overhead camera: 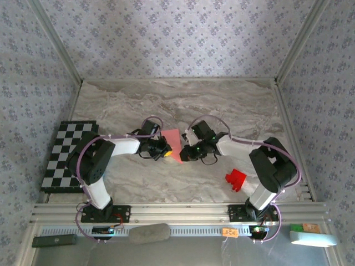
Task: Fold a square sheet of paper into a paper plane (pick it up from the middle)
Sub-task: Third fold the triangle at the center of the table.
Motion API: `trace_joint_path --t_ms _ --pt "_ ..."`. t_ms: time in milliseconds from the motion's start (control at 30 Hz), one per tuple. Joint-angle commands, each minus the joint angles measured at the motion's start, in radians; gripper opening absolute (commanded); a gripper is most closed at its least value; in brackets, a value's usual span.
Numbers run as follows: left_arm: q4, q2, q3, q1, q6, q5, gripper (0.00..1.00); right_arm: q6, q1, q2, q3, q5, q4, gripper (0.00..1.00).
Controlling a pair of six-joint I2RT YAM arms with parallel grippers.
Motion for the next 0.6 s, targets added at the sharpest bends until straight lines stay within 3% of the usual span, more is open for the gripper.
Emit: trace_joint_path --t_ms 0,367,567 --pt "-0.072 0.035 -0.013 0.004 0.026 -0.062 0.00 0.026 -0.001 0.067 0.044 0.047 0.016 0.06" --pt "-0.033 0.018 0.012 0.002 0.049 -0.023 0.01 0.013 0.020 0.206 0.118 0.064 -0.015 0.05" --pt "-0.053 -0.027 0.042 0.007 0.147 -0.037 0.06 -0.040 0.033 0.234 0.124 0.156 -0.129 0.05"
